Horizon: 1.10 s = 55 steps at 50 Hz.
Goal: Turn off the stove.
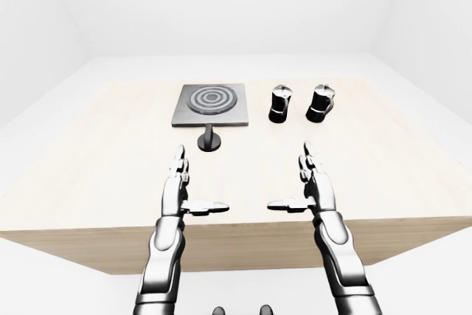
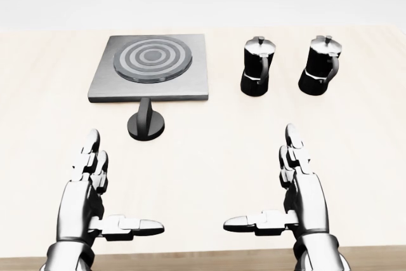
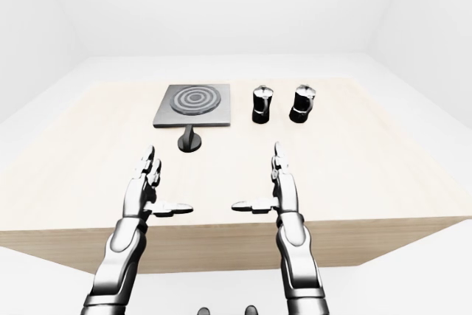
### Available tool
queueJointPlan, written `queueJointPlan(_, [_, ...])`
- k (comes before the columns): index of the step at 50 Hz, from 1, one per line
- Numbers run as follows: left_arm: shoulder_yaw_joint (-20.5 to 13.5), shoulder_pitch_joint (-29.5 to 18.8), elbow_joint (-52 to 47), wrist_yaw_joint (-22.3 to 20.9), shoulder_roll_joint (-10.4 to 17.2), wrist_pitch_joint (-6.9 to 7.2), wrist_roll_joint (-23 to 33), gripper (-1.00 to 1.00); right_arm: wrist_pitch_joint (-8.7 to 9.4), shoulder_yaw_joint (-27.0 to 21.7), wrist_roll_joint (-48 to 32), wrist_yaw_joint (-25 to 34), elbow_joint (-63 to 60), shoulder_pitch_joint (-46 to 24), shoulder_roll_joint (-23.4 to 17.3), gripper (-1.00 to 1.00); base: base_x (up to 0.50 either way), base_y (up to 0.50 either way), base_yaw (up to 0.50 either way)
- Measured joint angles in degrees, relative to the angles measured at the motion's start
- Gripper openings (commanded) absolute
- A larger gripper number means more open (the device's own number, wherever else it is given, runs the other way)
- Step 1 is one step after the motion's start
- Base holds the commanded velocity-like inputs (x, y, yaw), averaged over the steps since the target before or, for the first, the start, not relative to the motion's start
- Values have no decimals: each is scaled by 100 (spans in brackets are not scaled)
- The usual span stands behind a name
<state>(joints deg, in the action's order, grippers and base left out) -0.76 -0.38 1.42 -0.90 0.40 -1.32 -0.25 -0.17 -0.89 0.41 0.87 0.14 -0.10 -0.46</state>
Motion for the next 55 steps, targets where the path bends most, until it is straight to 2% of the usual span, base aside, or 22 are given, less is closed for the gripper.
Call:
queueJointPlan(9, [-69, -74, 215, -75, 37, -173, -26, 100, -29, -85, 9, 85, 20, -21, -51, 100, 0, 0, 0])
queueJointPlan(24, [-95, -128, 368, -110, 51, -342, -50, 100, -9, -134, -19, 161, 104, -75, -89, 100, 0, 13, 0])
queueJointPlan(55, [-122, -176, 434, -81, 65, -339, -80, 100, -94, -149, 12, 203, 175, -90, -92, 100, 0, 24, 0])
